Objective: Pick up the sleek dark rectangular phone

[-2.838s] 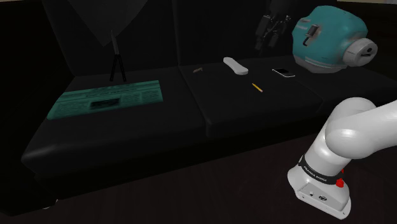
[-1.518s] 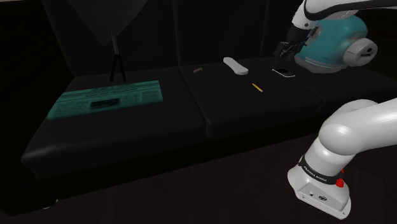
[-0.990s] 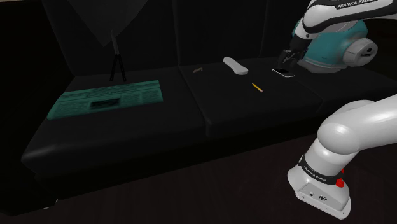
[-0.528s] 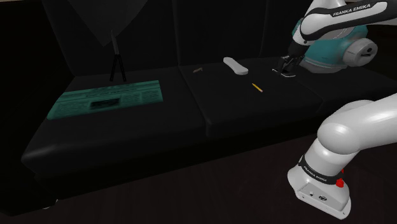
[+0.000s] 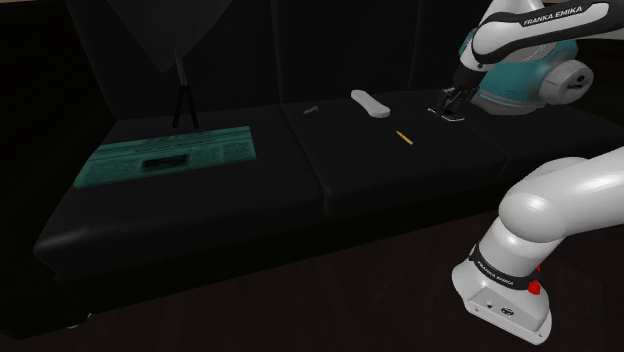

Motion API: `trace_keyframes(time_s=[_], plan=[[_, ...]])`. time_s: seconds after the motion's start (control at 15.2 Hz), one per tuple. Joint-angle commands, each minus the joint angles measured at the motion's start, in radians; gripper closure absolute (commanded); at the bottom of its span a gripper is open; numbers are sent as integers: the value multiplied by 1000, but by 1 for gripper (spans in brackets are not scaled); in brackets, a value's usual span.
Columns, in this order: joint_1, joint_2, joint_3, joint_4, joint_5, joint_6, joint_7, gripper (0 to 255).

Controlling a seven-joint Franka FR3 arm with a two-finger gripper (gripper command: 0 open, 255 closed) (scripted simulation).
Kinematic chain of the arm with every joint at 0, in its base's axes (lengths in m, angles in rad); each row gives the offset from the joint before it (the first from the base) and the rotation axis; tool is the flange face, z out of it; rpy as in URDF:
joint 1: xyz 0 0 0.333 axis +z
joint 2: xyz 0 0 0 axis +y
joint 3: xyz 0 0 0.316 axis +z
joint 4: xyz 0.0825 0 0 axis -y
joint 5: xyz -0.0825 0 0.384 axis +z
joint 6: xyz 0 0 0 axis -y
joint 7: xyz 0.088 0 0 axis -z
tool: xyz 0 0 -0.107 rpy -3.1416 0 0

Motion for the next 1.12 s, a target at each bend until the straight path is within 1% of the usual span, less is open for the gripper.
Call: trace_keyframes(time_s=[0.0,0.92,1.06], plan=[[1,-3,5,9,3,-14,1,255],[16,-25,52,179,38,-206,1,255],[16,-25,53,181,38,-208,1,255]])
